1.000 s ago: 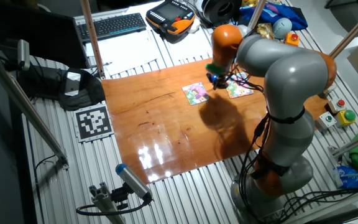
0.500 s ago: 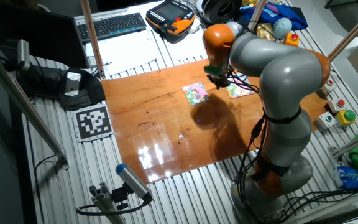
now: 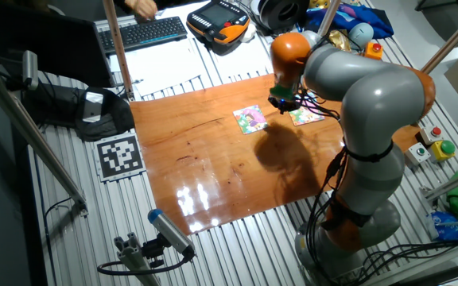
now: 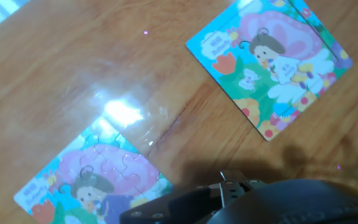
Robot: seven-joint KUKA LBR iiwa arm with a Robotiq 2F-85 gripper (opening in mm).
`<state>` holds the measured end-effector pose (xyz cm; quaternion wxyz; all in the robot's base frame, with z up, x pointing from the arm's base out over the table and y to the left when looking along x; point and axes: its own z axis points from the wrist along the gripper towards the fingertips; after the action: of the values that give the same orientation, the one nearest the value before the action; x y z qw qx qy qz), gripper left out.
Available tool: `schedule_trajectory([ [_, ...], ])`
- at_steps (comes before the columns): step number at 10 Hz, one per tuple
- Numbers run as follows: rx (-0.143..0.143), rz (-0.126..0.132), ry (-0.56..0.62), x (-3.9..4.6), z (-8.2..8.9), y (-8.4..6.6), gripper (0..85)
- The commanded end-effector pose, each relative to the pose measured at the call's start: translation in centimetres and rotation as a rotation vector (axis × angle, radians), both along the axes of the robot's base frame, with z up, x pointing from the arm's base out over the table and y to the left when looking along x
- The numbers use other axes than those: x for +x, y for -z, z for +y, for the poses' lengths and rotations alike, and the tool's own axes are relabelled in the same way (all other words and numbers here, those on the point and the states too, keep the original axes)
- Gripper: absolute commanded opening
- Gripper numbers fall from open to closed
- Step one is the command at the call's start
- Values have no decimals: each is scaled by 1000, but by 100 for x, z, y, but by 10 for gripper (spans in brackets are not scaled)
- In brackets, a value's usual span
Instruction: Assemble one piece of a puzzle
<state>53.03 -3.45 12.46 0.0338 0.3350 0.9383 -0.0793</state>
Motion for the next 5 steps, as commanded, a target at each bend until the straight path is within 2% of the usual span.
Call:
schedule_trajectory([
  [1, -3, -4, -435, 1, -14, 0, 0],
  [5, -9, -21, -477, -3, -56, -2, 0],
])
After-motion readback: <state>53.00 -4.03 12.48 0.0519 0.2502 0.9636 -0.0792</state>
